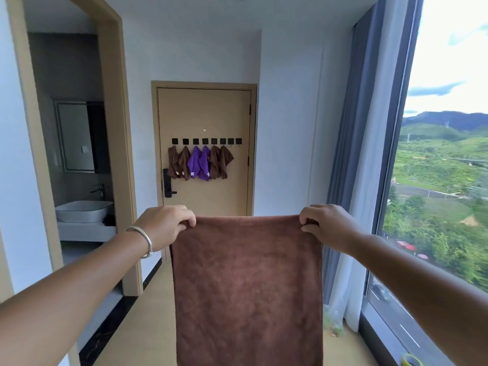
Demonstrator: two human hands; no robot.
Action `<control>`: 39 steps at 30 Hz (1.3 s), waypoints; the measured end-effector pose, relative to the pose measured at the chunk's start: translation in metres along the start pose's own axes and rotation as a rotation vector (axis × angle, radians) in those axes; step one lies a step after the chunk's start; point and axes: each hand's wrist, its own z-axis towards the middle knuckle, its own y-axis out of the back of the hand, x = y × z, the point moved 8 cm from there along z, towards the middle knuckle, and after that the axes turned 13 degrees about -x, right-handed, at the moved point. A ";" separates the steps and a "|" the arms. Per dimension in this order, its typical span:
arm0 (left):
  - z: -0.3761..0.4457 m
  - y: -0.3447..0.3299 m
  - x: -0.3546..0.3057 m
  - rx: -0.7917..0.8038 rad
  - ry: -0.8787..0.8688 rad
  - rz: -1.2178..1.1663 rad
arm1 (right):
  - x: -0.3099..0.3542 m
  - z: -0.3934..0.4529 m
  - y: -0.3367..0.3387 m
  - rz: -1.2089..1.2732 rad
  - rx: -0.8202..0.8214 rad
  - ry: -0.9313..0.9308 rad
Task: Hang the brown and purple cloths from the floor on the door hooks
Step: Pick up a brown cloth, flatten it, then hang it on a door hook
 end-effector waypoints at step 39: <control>0.351 -0.278 0.240 -0.039 -0.098 0.034 | -0.167 0.380 -0.354 -0.002 -0.056 0.157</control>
